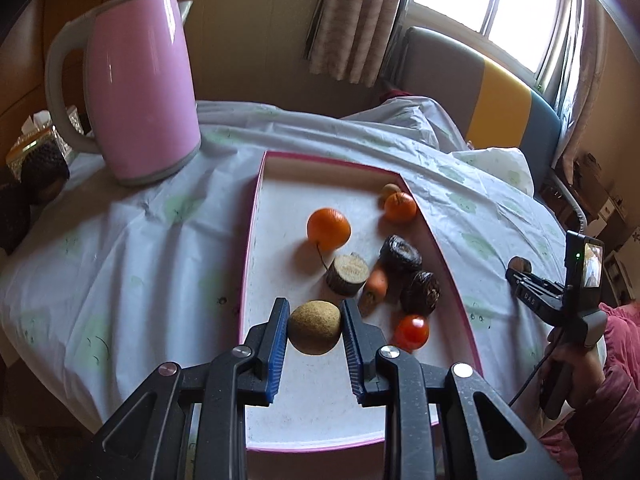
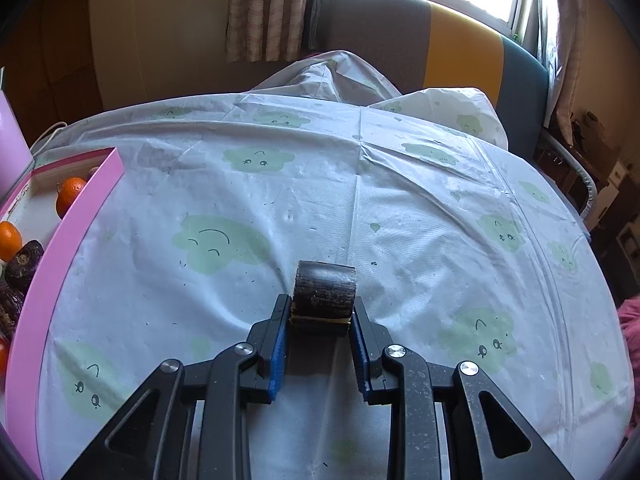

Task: Organize fruits
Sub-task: 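Place the brown fruit in the tray with the left tool while the right tool holds the chunk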

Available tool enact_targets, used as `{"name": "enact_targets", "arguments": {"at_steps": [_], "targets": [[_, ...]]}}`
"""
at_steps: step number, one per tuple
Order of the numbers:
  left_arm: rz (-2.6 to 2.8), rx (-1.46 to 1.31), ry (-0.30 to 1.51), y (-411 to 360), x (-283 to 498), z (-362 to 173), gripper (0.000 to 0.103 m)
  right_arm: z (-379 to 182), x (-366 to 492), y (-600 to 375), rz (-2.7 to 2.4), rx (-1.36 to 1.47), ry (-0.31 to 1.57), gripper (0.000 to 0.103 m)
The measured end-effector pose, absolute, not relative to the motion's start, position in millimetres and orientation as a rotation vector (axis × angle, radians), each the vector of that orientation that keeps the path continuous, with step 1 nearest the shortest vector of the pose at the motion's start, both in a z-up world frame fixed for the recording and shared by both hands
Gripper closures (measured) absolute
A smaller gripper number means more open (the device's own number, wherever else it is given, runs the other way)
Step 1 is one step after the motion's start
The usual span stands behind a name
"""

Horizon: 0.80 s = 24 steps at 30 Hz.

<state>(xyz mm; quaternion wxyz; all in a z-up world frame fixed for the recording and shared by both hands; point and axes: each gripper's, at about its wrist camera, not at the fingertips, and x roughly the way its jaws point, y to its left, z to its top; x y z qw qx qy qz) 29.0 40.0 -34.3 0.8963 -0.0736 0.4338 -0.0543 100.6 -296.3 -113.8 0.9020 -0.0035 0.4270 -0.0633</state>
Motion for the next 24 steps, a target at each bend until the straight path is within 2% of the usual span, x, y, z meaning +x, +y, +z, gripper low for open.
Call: {"name": "enact_targets", "arguments": {"at_steps": [10, 16, 24], "targets": [[-0.08, -0.156, 0.929, 33.2, 48.0, -62.6, 0.076, -113.6, 100.4, -296.3, -0.131, -0.008, 0.883, 0.075], [-0.074, -0.154, 0.946, 30.9, 51.6, -65.0, 0.069, -113.1, 100.3, -296.7, -0.13, -0.006, 0.882, 0.075], [-0.039, -0.156, 0.916, 36.8, 42.8, -52.1, 0.069, -113.2, 100.6, -295.7, -0.133, -0.012, 0.883, 0.075]]}}
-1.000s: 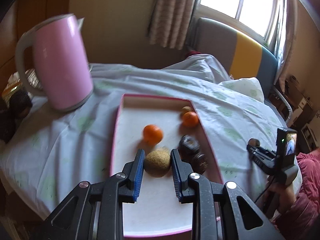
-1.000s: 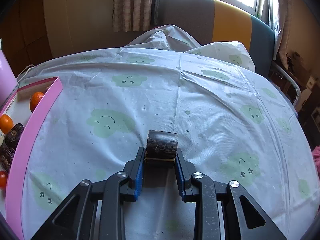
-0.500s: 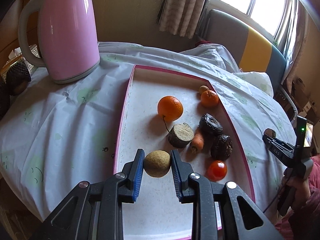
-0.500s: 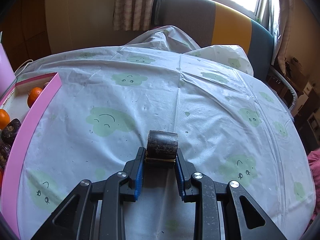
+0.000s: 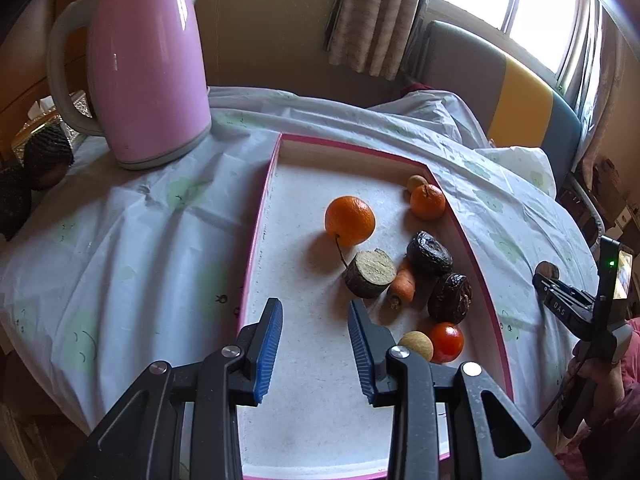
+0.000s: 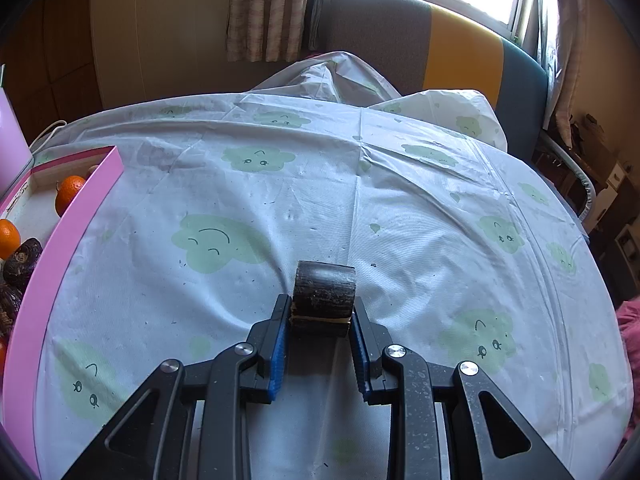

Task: Organize fruits
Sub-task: 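Place the brown fruit in the tray with the left tool while the right tool holds the chunk, then lower the root chunk into the tray and open the right tool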

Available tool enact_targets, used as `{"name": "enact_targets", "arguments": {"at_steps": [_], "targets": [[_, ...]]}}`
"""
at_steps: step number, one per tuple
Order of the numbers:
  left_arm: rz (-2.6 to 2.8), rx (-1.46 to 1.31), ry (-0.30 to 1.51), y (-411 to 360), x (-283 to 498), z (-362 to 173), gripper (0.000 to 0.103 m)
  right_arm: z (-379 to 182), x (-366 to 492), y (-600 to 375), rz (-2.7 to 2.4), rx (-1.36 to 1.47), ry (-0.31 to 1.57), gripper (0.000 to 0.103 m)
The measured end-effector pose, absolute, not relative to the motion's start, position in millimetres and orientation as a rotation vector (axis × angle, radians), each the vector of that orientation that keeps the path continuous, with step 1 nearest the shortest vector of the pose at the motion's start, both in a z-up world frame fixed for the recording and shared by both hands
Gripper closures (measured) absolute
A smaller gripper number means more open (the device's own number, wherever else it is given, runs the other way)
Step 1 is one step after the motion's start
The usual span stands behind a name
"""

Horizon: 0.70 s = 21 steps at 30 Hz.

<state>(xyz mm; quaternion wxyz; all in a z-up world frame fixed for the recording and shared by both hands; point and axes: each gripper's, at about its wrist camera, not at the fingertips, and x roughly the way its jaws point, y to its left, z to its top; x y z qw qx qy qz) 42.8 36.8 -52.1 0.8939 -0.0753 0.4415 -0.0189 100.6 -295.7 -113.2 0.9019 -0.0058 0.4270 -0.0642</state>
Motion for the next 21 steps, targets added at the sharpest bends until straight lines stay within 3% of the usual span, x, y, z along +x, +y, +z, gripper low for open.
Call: {"name": "enact_targets", "arguments": {"at_steps": [11, 21], "targets": [[-0.017, -0.14, 0.857, 46.8, 23.2, -31.3, 0.069, -100.7, 91.5, -284.5, -0.086, 0.071, 0.908, 0.076], [0.019, -0.155, 0.851, 57.6, 17.3, -29.4, 0.064, -44.4, 81.9, -169.3, 0.272, 0.024, 0.809, 0.076]]}}
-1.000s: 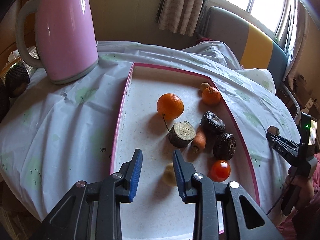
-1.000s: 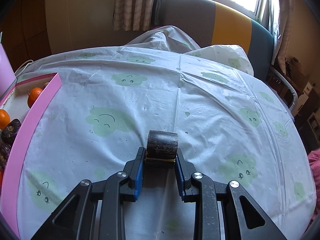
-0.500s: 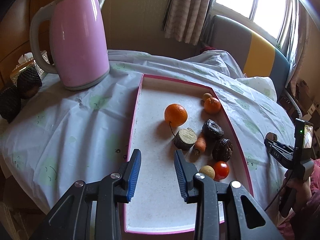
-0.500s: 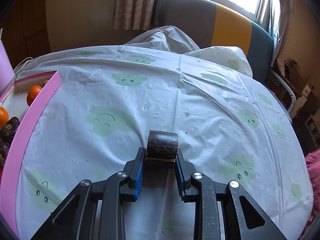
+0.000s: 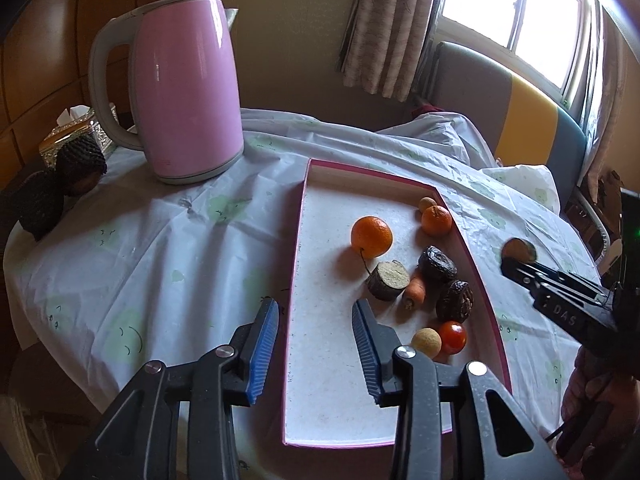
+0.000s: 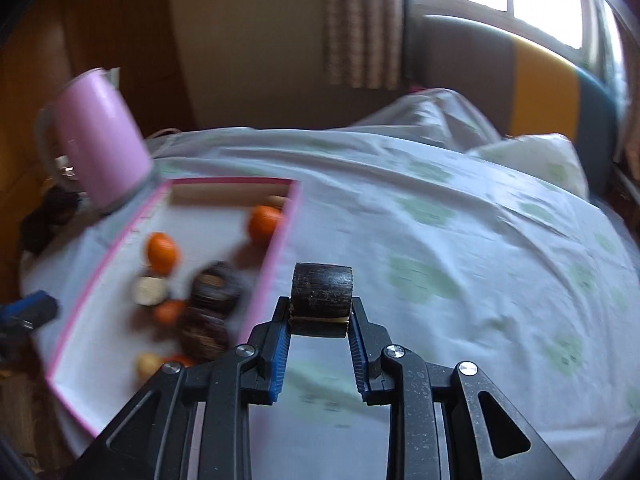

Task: Organize fruits
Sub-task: 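Lower the root chunk into the tray and open the right tool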

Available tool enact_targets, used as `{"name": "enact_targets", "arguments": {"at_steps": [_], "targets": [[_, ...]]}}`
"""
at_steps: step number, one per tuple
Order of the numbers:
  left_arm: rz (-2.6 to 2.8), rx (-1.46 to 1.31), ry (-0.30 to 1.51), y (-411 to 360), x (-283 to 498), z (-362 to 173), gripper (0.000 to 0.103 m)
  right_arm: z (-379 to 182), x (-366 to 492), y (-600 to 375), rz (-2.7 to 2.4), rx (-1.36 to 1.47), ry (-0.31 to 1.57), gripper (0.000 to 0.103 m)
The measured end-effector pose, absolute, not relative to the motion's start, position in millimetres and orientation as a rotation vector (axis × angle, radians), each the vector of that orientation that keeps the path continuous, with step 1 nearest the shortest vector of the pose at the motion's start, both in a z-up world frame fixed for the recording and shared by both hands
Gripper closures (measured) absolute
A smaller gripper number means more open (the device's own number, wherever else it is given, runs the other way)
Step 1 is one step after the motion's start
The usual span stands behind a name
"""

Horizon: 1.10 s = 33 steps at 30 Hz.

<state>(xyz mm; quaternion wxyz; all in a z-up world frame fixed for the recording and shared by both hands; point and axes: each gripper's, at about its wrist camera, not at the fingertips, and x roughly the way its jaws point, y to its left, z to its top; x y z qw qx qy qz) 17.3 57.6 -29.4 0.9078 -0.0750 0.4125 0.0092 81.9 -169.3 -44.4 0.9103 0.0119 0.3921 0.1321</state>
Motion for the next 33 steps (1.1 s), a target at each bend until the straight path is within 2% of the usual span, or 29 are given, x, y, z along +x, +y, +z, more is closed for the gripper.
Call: {"name": "enact_targets", "arguments": {"at_steps": [6, 14, 16, 17, 22, 24, 26, 33], "targets": [[0.053, -0.157, 0.837, 66.7, 14.3, -25.7, 0.064, -46.9, 91.7, -107.4, 0.379, -0.055, 0.838, 0.076], [0.086, -0.16, 0.832, 71.9, 14.3, -25.6, 0.064, -58.6, 91.3, -82.1, 0.441, -0.052, 0.891, 0.075], [0.097, -0.157, 0.827, 72.7, 14.3, -24.6, 0.064, -59.8, 88.2, -82.5, 0.446, -0.028, 0.895, 0.066], [0.101, -0.155, 0.825, 73.0, 14.5, -24.5, 0.064, -59.7, 86.3, -83.5, 0.455, -0.013, 0.894, 0.058], [0.117, -0.146, 0.82, 72.6, 14.5, -24.2, 0.064, -56.3, 75.4, -84.5, 0.457, -0.018, 0.867, 0.051], [0.122, -0.14, 0.814, 72.1, 13.4, -22.9, 0.064, -53.1, 70.5, -86.1, 0.454, -0.013, 0.853, 0.042], [0.126, -0.135, 0.805, 71.6, 11.7, -20.7, 0.064, -49.7, 65.3, -88.3, 0.443, -0.009, 0.835, 0.037], [0.136, -0.121, 0.772, 67.9, 3.7, -11.8, 0.064, -32.0, 42.7, -99.8, 0.368, 0.009, 0.745, 0.028]]}}
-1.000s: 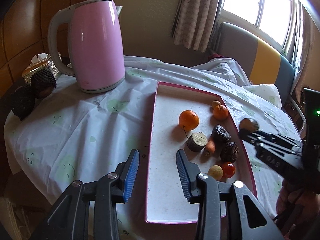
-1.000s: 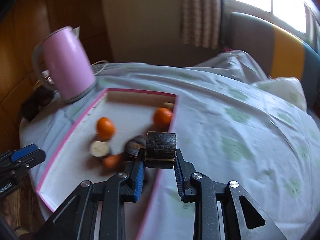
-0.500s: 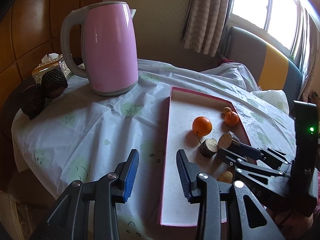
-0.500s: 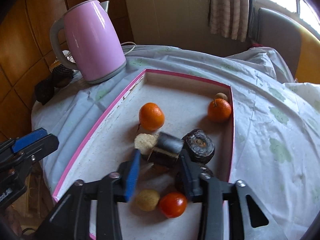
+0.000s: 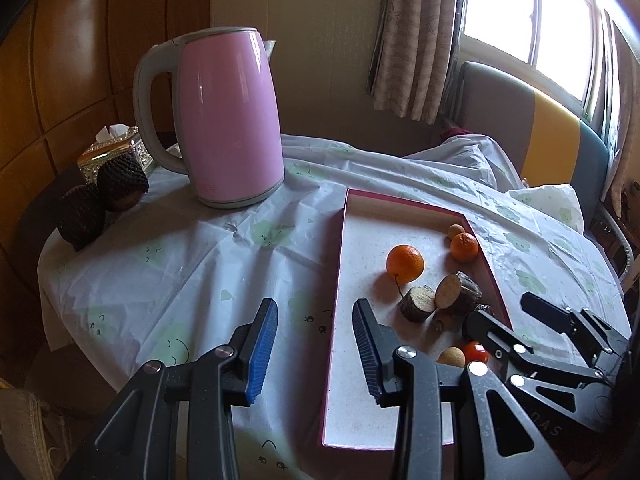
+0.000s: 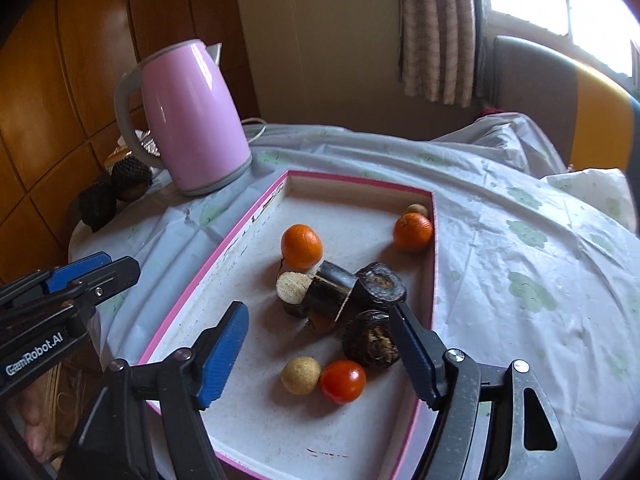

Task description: Organize fruits

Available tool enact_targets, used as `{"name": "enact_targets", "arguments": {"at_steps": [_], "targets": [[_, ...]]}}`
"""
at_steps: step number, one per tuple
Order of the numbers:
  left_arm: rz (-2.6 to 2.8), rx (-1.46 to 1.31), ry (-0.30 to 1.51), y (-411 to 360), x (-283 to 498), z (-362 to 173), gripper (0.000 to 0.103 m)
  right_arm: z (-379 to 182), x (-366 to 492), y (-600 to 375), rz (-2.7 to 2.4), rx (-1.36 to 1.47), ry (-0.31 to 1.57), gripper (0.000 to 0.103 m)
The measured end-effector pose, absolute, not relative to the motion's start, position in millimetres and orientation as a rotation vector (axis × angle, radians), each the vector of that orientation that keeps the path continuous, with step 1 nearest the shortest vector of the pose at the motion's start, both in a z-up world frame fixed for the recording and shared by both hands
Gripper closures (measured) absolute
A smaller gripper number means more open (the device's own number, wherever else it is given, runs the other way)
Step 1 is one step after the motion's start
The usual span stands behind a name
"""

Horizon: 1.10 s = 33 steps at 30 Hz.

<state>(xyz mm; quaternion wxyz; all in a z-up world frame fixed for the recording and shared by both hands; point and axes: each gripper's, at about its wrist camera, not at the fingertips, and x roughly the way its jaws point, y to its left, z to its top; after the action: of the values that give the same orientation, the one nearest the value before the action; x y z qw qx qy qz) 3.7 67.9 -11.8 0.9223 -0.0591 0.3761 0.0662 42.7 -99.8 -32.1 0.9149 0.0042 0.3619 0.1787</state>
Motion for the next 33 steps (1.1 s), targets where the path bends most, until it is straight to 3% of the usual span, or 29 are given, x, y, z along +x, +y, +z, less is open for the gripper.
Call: {"name": "enact_targets", "arguments": {"at_steps": [9, 11, 13, 33], "targets": [[0.151, -0.097, 0.739, 58.9, -5.0, -2.2, 0.062, -14.2, 14.2, -102.6, 0.232, -0.048, 0.608, 0.016], [0.175, -0.09, 0.731, 57.8, -7.1, -0.4, 0.041, -13.0, 11.7, -104.5, 0.226, -0.044, 0.599, 0.016], [0.188, -0.106, 0.71, 58.4, -10.3, 2.4, 0.036, -12.9, 9.7, -106.7, 0.226, -0.038, 0.599, 0.016], [0.212, -0.092, 0.68, 56.8, -13.5, 4.3, 0.036, -14.7, 2.4, -105.2, 0.237, -0.029, 0.601, 0.016]]}}
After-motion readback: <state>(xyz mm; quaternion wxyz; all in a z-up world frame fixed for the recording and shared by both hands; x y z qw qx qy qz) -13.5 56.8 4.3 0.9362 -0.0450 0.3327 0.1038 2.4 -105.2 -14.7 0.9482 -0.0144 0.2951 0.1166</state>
